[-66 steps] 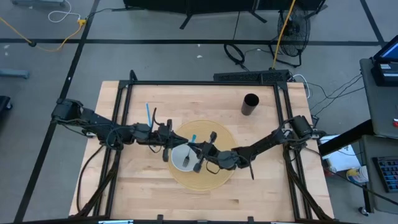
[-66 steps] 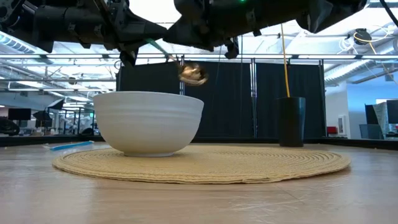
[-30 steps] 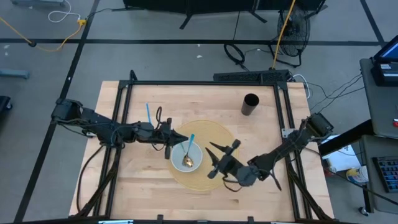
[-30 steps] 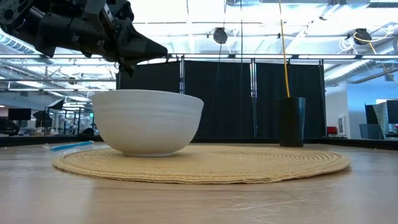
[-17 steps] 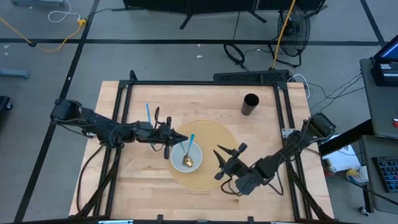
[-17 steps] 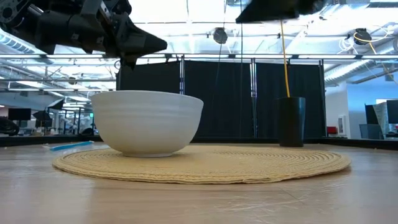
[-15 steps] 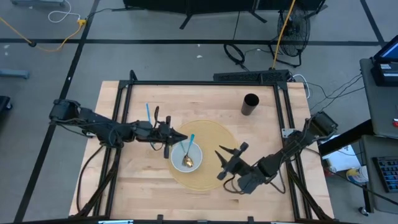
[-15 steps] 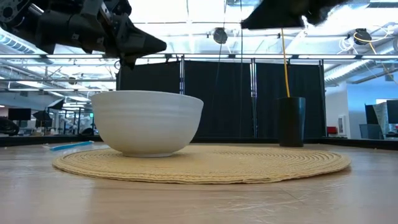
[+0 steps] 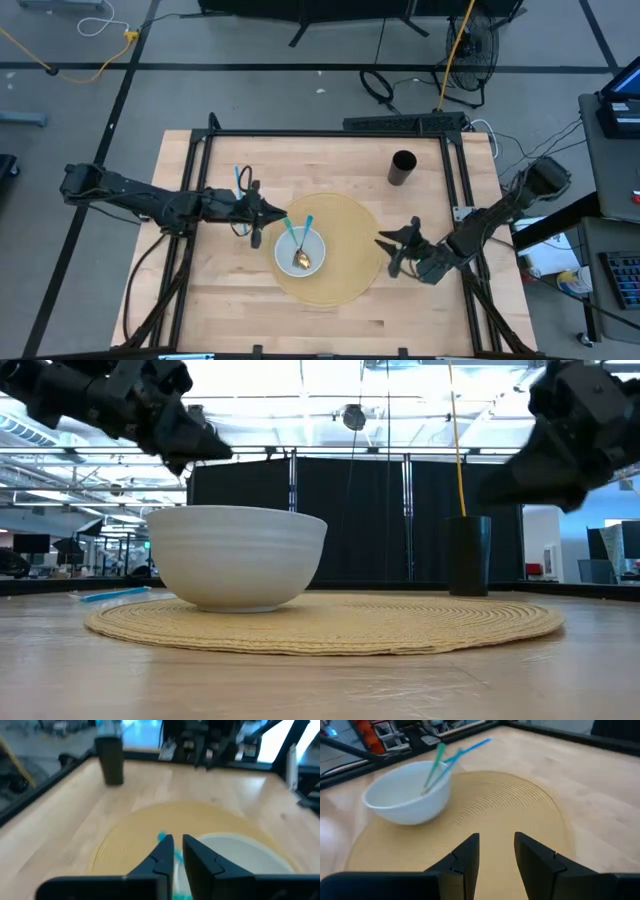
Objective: Pick & Place Utensil
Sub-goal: Put the black cup on the brown mat to the right of the white bowl
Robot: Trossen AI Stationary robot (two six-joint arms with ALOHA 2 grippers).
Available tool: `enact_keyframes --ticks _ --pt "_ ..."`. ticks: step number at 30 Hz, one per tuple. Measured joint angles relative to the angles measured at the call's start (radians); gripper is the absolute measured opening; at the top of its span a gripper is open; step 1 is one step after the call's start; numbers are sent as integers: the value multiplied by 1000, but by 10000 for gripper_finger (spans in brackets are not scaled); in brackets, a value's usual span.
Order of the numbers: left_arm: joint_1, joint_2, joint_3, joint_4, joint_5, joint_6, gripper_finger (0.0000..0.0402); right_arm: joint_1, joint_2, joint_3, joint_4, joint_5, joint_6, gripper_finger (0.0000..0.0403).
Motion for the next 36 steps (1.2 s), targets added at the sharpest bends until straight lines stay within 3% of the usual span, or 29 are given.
enact_keyframes --ticks 6,11,15,28,33,36 --pt "-5 -84 0 -190 -6 -46 90 -26 -139 -32 -212 -55 95 115" --pt "-5 -136 0 -276 -40 -51 105 -59 -252 -32 -342 -73 75 115" --pt "-5 -162 0 -324 -84 -55 108 -101 -360 -32 -379 -71 -2 115" --pt "-25 -164 0 -360 -83 -96 108 -318 -700 -20 -382 -3 -346 115" --pt "-41 -169 0 -357 -83 -94 108 -408 -748 66 -414 6 -459 117" --pt "-46 -169 0 -353 -83 -101 108 -465 -740 166 -524 -33 -471 122"
